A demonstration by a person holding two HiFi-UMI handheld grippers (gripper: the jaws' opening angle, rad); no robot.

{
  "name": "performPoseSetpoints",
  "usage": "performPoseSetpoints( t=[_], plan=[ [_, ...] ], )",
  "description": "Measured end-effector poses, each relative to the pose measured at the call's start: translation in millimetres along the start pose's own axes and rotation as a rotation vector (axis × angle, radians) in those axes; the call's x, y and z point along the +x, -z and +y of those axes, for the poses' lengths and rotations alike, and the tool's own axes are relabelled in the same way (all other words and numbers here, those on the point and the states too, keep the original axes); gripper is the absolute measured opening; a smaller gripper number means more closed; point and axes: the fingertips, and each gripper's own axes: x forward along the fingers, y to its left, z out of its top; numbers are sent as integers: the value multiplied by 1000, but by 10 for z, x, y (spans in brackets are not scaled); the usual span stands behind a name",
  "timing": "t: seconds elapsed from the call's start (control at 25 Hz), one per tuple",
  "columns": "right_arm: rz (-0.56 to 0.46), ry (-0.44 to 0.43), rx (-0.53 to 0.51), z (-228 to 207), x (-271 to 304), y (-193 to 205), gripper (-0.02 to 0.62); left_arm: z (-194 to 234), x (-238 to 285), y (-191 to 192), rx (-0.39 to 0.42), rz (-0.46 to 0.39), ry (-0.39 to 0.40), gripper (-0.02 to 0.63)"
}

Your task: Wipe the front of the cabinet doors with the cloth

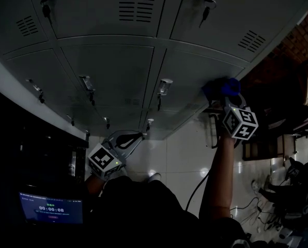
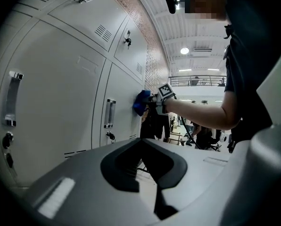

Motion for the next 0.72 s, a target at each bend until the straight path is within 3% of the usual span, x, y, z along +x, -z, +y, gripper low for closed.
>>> performPoseSetpoints(
  t=[0.36, 0.56, 0.72],
  plan=[
    [5, 33, 38, -198, -96, 120, 80, -56, 12, -25, 0, -6, -7, 6],
    [-25, -14, 22, 66, -204, 26, 80, -40, -21, -6, -1, -3, -14, 6],
    [-35, -106, 4, 541, -198, -9, 80, -34, -48, -19, 5, -6, -11, 6]
  ],
)
